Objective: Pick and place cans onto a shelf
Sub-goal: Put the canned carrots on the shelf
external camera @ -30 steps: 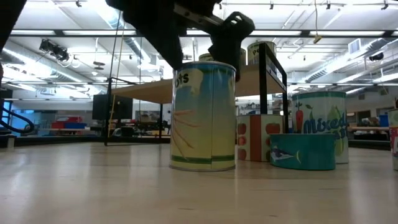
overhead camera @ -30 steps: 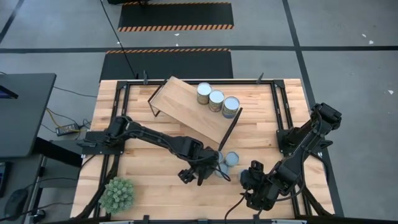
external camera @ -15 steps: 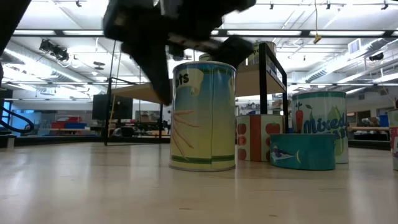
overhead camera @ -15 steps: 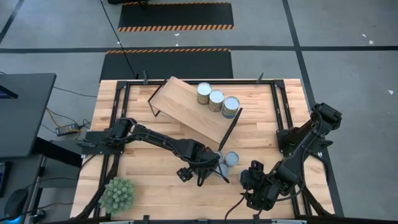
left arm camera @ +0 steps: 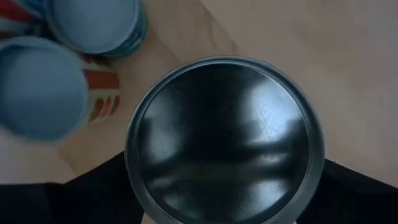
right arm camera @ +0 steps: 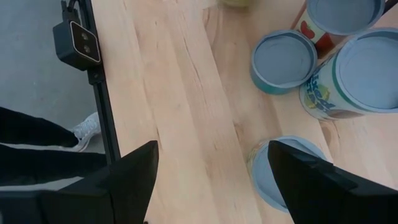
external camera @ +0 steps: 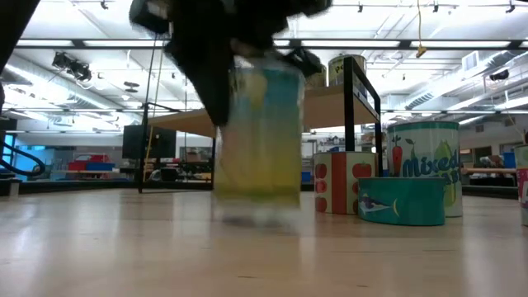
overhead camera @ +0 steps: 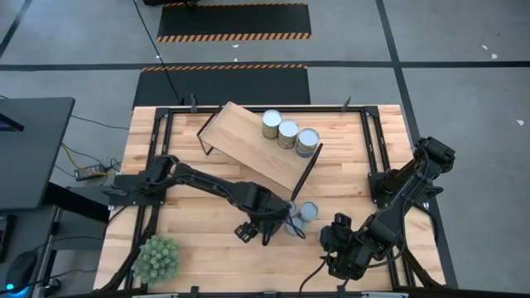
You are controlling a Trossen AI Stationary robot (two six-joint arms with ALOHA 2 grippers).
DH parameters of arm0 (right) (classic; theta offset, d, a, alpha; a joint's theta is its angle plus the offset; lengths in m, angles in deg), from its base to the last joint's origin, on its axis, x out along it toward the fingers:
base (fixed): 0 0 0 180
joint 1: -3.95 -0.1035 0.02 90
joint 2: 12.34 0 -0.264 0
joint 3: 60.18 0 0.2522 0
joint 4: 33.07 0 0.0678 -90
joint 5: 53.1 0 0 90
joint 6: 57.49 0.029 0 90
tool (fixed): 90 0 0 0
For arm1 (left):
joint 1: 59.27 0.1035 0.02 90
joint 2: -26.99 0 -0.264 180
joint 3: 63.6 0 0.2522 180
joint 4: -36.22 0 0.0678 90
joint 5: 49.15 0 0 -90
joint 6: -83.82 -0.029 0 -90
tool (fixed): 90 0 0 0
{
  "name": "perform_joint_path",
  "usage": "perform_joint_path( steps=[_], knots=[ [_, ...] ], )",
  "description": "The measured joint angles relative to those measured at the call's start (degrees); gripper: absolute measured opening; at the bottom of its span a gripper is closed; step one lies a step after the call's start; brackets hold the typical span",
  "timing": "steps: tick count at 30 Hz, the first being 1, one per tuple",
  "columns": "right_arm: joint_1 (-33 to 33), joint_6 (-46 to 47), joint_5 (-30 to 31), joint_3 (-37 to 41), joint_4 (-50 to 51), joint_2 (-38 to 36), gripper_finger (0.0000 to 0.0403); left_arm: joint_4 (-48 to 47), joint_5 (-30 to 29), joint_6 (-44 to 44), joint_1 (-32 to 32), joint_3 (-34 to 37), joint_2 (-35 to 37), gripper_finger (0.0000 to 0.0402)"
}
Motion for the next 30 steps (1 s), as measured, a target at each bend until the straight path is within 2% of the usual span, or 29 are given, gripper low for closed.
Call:
perform_joint_path(
  steps=[9, 16, 23, 30],
  knots=[
    [0.0, -0.09, 1.38, 0.0, 0.57, 0.0, 0.0309, -8.56, 1.57, 7.24, 6.89, -0.09, 13.65, 0.0298],
    [0.0, -0.17, 1.89, 0.0, 2.48, 0.0, 0.0309, -11.97, -0.08, 6.87, 15.56, -0.16, 22.49, 0.0298],
    [0.34, -1.73, 1.94, 0.0, 3.23, 0.0, 0.0309, -14.47, -3.96, 0.28, 25.46, -0.13, 24.38, 0.03],
    [1.01, -3.21, 1.9, 0.0, 3.39, 0.0, 0.0309, -8.99, -9.3, -8.09, 35.53, -0.11, 24.42, 0.03]
  ],
)
